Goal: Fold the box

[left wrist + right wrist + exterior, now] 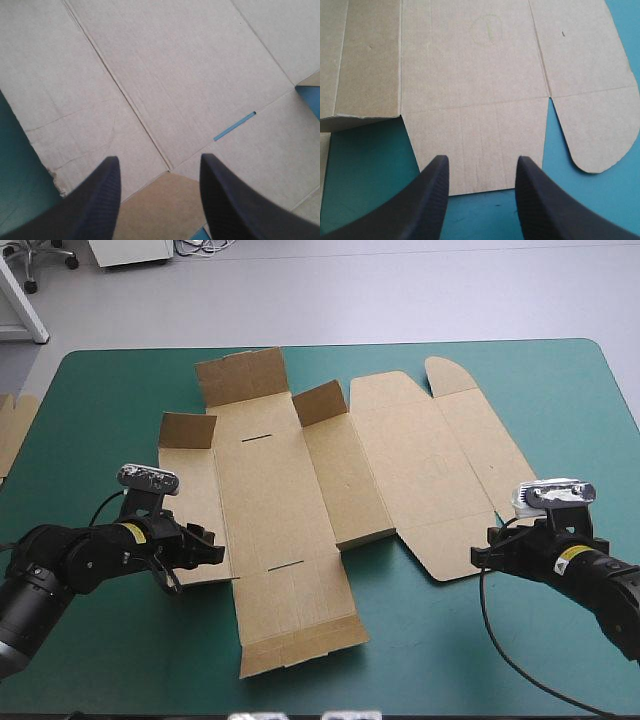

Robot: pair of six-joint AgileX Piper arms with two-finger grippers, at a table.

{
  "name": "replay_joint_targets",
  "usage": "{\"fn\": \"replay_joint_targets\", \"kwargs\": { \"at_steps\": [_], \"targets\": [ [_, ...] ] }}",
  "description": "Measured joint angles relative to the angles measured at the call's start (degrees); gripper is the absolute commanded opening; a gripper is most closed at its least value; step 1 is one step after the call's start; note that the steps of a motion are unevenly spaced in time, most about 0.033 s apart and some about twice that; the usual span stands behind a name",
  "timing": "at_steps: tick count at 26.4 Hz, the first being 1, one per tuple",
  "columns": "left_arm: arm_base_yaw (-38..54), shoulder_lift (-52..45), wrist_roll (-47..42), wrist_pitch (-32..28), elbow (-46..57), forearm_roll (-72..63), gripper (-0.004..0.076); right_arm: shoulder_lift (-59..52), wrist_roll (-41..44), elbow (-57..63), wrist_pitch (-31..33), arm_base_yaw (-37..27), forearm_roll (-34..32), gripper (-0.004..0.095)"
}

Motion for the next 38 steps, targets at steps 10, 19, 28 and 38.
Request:
{"fn": "replay_joint_targets", "kwargs": {
  "at_steps": [10, 19, 28, 38],
  "targets": [
    [0.0, 0.27, -1.24, -1.67, 0.0, -1.73, 0.0356, 0.43, 0.04, -5.31, 0.48, 0.0, -2.38, 0.0405],
    [0.0, 5.71, 6.86, -9.49, 0.0, -13.61, 0.0356, 4.99, -2.34, -5.45, -0.64, 0.0, -1.92, 0.0405],
    [14.4, 5.71, 10.32, -6.64, -0.06, -13.71, 0.0356, 6.32, -2.7, -5.77, -1.03, 0.0, -1.24, 0.0405],
    [45.4, 5.71, 21.77, 2.49, 6.45, -24.44, 0.0356, 10.87, -7.54, -8.72, 1.0, 0.0, 0.33, 0.0433]
  ]
}}
